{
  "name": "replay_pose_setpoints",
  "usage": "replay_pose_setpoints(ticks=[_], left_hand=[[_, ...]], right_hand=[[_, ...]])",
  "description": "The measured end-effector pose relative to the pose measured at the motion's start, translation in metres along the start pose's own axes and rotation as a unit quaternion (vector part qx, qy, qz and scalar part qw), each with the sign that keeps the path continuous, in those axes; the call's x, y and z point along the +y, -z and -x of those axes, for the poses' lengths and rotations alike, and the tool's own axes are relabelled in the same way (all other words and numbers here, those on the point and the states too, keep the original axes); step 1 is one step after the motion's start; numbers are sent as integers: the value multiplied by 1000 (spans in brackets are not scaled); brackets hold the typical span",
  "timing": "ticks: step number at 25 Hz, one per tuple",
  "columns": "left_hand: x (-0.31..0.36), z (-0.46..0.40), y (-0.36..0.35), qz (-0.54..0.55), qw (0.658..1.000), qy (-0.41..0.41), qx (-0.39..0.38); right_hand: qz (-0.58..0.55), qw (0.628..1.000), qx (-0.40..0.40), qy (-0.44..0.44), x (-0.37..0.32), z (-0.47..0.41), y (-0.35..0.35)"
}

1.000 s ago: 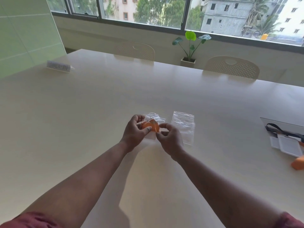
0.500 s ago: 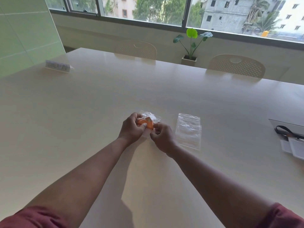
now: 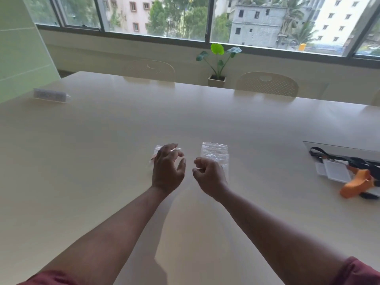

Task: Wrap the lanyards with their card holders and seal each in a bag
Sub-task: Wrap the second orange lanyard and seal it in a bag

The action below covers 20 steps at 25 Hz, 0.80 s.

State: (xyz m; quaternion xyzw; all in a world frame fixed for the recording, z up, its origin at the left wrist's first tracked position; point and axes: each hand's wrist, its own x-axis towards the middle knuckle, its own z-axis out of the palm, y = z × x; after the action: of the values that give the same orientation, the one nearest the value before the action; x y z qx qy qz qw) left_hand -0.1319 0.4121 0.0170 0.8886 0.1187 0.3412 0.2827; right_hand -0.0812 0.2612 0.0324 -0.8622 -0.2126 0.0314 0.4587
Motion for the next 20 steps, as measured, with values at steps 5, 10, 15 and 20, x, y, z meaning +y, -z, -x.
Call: replay_pose_setpoints(ticks=[5,10,15,20], left_hand=[[45,14,-36,11,997,-21,-73],[103,30,-76,12,992,-40,-115],[180,47,-125,29,983,-45,-176],[259,57,-184,53,971,-64,-223]], right_hand=[[31,999,22,-13,36,23,58],[41,997,45,-39,85,49,123],[42,994,75,-62,134,70,202],[26,988,131,-81,193,83,288]])
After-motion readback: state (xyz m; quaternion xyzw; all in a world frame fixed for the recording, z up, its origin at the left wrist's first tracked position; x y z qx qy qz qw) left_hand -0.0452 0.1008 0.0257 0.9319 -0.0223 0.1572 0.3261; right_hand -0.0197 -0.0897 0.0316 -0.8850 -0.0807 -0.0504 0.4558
